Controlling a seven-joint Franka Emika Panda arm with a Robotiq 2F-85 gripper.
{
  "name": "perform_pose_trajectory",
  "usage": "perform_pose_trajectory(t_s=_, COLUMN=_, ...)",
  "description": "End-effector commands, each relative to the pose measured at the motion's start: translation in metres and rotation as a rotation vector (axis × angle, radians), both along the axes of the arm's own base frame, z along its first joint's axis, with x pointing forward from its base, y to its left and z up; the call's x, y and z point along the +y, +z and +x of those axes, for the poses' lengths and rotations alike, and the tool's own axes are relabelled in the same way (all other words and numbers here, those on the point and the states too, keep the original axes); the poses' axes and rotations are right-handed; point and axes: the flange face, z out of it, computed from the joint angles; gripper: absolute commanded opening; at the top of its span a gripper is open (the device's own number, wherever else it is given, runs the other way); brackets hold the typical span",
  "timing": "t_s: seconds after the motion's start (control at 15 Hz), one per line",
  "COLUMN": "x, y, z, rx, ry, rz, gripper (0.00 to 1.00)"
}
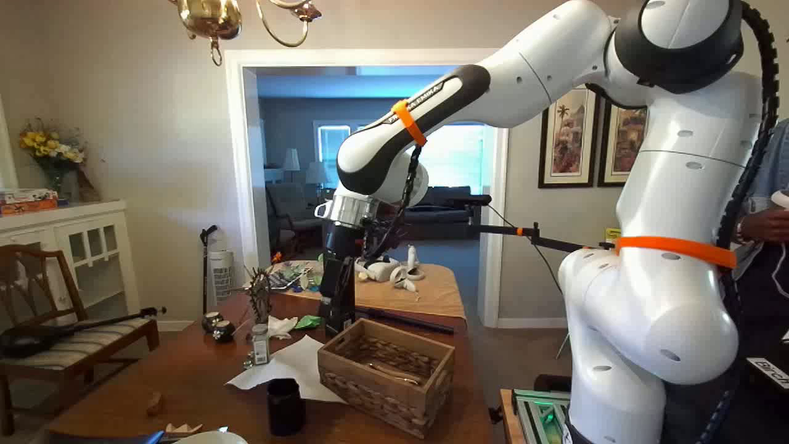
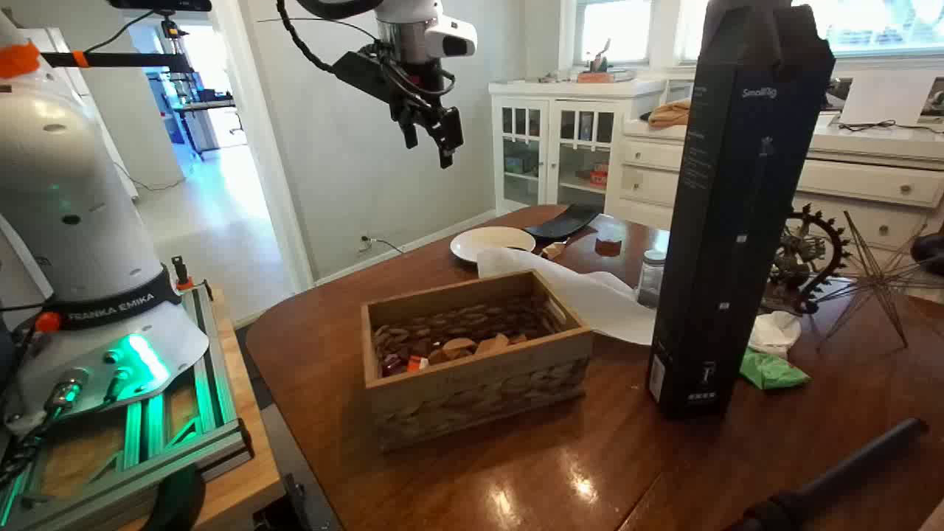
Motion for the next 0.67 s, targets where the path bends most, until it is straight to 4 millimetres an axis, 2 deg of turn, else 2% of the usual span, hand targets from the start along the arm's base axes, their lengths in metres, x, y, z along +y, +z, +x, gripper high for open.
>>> perform_pose_trajectory(t_s=0.0, x=0.0, y=0.0, z=0.0, rx=0.001, ry=0.0, rz=0.0, gripper=1.0)
perform_pose_trajectory(t_s=0.33, x=0.0, y=0.0, z=0.0, rx=0.001, ry=0.0, rz=0.0, gripper=1.0)
perform_pose_trajectory(t_s=0.4, x=-0.003, y=0.001, z=0.004, rx=-0.02, ry=-0.046, rz=-0.01, gripper=1.0)
perform_pose_trajectory(t_s=0.47, x=-0.017, y=0.002, z=0.014, rx=-0.011, ry=-0.155, rz=-0.009, gripper=1.0)
perform_pose_trajectory(t_s=0.6, x=-0.043, y=0.009, z=0.019, rx=-0.047, ry=-0.252, rz=-0.015, gripper=1.0)
